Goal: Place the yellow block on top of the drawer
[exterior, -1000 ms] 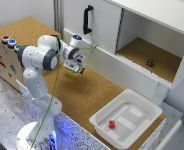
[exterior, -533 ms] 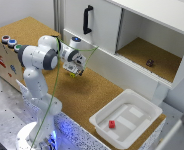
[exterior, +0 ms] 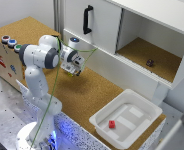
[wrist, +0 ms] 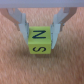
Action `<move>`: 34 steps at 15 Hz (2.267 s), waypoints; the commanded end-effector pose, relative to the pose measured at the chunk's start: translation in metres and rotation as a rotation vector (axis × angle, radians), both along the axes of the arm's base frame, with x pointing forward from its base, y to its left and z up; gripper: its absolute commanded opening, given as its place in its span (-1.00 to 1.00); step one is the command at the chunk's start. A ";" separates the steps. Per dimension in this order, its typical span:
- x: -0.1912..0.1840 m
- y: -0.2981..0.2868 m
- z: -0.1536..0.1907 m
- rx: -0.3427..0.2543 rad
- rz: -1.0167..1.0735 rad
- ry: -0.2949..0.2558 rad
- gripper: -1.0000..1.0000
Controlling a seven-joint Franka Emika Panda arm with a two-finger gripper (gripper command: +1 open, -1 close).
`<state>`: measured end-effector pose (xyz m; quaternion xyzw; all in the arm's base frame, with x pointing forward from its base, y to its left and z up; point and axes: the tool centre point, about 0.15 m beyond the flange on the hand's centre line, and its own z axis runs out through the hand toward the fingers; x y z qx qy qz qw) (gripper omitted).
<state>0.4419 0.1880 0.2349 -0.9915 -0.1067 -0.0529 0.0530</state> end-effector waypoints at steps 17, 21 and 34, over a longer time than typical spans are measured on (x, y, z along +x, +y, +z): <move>0.026 0.260 0.253 -0.006 1.117 0.027 -1.00; 0.014 0.293 0.240 -0.052 1.283 0.069 -1.00; -0.016 0.303 0.222 -0.135 1.468 0.071 1.00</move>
